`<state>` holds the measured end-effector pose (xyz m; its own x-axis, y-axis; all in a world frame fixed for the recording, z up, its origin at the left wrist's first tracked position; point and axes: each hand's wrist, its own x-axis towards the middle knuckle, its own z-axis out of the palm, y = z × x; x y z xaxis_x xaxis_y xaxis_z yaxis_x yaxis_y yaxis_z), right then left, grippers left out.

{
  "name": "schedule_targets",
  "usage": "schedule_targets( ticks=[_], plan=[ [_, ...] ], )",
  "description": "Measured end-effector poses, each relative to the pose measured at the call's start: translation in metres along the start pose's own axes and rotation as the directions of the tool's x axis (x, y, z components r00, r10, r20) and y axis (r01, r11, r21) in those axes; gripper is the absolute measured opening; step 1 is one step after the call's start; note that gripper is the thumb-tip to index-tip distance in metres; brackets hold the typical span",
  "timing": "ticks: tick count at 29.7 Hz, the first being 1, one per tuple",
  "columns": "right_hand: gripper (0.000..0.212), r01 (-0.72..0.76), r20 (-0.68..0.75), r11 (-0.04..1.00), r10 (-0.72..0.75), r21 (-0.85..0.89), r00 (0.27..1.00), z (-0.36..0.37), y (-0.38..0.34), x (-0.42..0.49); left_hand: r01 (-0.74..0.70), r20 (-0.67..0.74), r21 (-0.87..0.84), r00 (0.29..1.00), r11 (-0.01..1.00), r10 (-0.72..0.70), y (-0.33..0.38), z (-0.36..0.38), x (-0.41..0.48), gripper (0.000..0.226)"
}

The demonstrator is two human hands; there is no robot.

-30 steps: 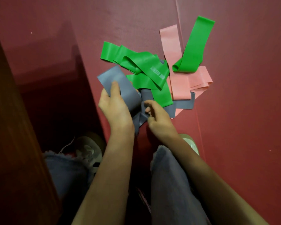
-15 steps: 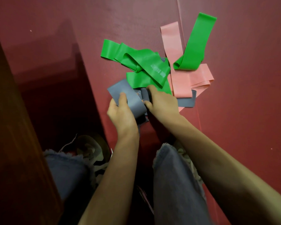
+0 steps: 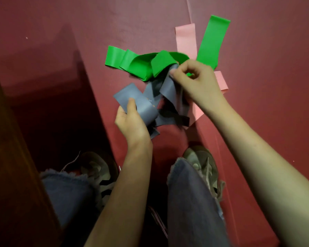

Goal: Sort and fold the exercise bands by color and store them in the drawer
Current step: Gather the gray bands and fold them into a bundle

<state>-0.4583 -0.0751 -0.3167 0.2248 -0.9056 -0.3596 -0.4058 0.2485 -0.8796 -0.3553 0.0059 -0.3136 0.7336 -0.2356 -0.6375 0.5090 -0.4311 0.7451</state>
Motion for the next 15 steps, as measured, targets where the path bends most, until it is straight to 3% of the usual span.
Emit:
schedule_targets(
  ticks=[3, 7, 9, 11, 13, 15],
  plan=[
    [0.023, -0.065, -0.019, 0.996, 0.067, 0.064, 0.998, -0.009, -0.006, 0.002, -0.012, 0.033, 0.032, 0.999, 0.999, 0.011, 0.001, 0.006, -0.003, 0.026],
    [0.024, -0.019, 0.049, 0.994, 0.014, 0.112, 0.999, -0.015, -0.018, -0.008, 0.024, 0.149, 0.121, 0.988, 0.992, -0.042, -0.009, 0.011, -0.014, 0.011],
    [0.024, -0.03, 0.128, 0.968, -0.003, 0.251, 0.992, -0.014, -0.025, -0.016, 0.085, 0.21, 0.126, 0.972, 0.988, -0.11, -0.012, 0.016, -0.021, 0.009],
    [0.018, -0.071, 0.175, 0.932, 0.008, 0.356, 0.984, -0.012, -0.028, -0.022, 0.188, 0.231, 0.096, 0.951, 0.977, -0.206, -0.01, 0.022, -0.027, 0.023],
    [0.012, -0.137, 0.234, 0.909, 0.045, 0.393, 0.971, -0.011, -0.025, -0.024, 0.318, 0.254, 0.042, 0.914, 0.947, -0.317, -0.008, 0.026, -0.032, 0.035],
    [0.026, -0.219, 0.307, 0.914, 0.112, 0.341, 0.945, -0.012, -0.016, -0.027, 0.378, 0.276, 0.058, 0.883, 0.924, -0.379, -0.01, 0.026, -0.029, 0.037]
  ],
)
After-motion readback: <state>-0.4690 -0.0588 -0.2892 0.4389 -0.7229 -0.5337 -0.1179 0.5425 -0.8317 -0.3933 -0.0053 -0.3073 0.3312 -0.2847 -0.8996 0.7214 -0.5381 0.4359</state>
